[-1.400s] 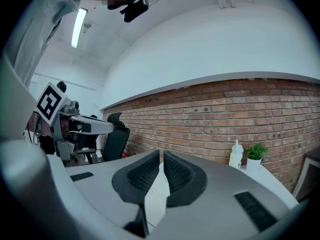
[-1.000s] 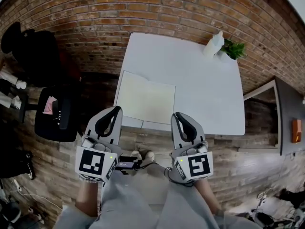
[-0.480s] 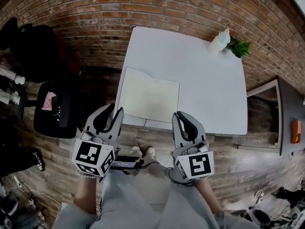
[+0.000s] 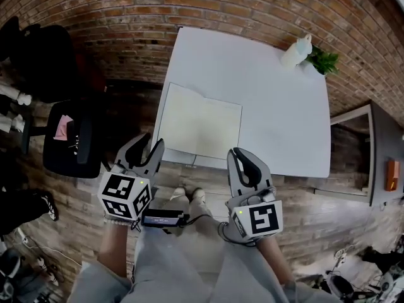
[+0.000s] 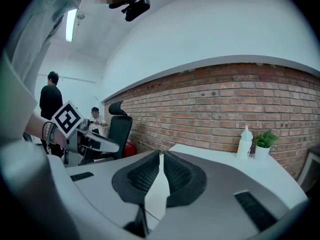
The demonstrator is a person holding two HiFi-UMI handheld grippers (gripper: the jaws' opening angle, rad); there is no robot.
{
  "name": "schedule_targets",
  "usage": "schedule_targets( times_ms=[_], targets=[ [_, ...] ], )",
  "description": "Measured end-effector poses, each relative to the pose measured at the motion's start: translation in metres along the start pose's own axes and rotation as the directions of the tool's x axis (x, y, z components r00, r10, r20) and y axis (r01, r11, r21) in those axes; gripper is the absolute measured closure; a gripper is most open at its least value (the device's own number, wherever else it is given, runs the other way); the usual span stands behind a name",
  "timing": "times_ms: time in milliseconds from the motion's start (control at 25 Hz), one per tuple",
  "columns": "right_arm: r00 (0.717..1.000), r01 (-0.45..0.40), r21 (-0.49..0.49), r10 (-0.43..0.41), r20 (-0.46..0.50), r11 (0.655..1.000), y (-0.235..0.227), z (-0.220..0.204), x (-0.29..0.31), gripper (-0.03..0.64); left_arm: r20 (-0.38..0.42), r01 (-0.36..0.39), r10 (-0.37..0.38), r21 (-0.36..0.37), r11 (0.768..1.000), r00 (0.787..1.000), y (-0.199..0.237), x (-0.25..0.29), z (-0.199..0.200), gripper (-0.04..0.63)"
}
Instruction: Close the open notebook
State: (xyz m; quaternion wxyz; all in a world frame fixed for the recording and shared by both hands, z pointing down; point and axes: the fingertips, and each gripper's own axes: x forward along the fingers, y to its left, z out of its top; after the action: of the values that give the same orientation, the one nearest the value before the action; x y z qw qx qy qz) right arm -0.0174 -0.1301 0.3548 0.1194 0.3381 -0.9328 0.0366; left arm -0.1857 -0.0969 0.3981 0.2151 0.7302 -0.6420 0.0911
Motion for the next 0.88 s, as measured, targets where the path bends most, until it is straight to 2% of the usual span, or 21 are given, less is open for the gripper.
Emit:
schedule_targets(
  times_ms=[520, 880],
  targets=[
    [0.999, 0.002, 0.002, -0.001, -0.048, 1.0, 0.002, -0.018, 0.011, 0.561, -0.125, 0.007, -0.021, -0.112, 0.994, 0.992, 0.024, 0.032, -0.053, 0.459],
    [0.998, 0.014, 0.003, -0.014, -0.053, 1.0, 0.004, -0.024, 0.012, 0.561, -0.173, 0.01, -0.036, -0.148, 0.989, 0.984, 0.031, 0.041, -0.078, 0.459]
  ],
)
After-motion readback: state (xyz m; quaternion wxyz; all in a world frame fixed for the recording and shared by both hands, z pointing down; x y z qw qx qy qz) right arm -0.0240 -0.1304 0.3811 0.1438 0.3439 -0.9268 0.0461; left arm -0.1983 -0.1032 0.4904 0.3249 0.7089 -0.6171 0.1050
